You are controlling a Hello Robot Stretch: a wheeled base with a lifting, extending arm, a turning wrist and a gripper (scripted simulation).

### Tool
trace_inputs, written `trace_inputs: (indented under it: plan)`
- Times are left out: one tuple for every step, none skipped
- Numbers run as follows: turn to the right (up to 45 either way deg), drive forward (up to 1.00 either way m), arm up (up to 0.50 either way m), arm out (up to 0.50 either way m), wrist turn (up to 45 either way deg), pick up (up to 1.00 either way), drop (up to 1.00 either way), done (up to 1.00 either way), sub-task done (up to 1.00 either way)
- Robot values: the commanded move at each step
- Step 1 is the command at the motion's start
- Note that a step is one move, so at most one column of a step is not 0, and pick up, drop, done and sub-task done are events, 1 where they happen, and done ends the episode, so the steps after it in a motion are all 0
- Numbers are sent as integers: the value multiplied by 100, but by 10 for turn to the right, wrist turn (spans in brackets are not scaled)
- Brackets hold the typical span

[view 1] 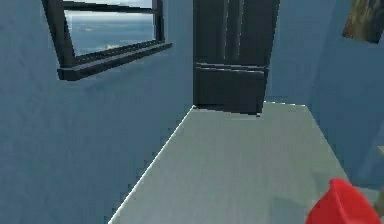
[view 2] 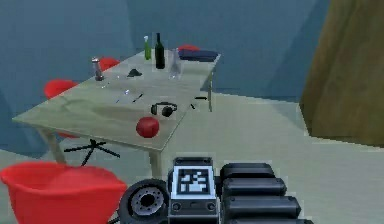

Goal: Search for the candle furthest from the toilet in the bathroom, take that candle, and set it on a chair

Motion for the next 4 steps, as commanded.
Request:
trace_inputs:
  plan:
    - [0, 60, 0, 0, 0, 0, 0, 0, 0]
    - [120, 0, 0, 0, 0, 0, 0, 0, 0]
    - [0, 60, 0, 0, 0, 0, 0, 0, 0]
    - [450, 0, 0, 0, 0, 0, 0, 0, 0]
